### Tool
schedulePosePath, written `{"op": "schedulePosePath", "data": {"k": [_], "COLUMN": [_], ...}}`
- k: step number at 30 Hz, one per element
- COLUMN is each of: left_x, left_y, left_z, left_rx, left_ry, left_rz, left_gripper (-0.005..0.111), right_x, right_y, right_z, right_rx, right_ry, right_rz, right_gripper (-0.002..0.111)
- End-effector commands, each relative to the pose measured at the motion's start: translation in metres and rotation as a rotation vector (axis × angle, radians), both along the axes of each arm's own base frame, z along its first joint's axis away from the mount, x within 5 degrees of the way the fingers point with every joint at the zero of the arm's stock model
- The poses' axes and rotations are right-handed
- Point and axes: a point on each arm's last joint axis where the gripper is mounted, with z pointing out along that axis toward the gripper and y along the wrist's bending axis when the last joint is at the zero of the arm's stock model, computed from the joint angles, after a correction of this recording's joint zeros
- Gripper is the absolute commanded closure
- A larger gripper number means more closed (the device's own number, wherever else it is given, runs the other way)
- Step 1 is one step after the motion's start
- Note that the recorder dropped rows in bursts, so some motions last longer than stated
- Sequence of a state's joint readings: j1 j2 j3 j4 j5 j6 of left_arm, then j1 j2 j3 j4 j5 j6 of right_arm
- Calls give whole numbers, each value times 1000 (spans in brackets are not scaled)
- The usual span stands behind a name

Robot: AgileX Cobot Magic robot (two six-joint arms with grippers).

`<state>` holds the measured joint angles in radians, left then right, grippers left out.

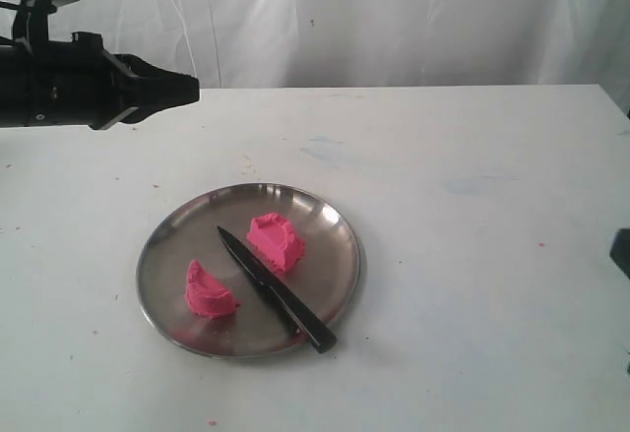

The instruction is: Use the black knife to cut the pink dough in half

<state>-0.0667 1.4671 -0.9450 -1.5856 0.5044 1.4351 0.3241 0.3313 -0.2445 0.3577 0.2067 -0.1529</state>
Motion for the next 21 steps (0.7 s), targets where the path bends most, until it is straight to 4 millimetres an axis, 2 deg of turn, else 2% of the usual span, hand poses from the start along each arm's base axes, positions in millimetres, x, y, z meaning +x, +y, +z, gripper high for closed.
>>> {"op": "schedulePosePath", "data": {"k": [1, 7, 13, 21], "left_x": [-4, -4, -4, -4], "left_y": [-2, -2, -2, -2], "left_z": [4, 4, 4, 4], "left_rx": [-23, -23, -23, -23], "left_ry": [-8, -8, -8, -8], "left_rz": [-6, -6, -6, -6], "left_gripper": [107, 107, 107, 107], "right_x": [-15, -23, -27, -27], "right_y": [-11, -18, -17, -17], "right_z": [-29, -64, -72, -72], "right_rx": [-33, 21, 6, 11], "right_ry": [-43, -27, 45, 54], "right_rz": [-74, -158, -139, -137], "right_gripper": [108, 108, 108, 108]}}
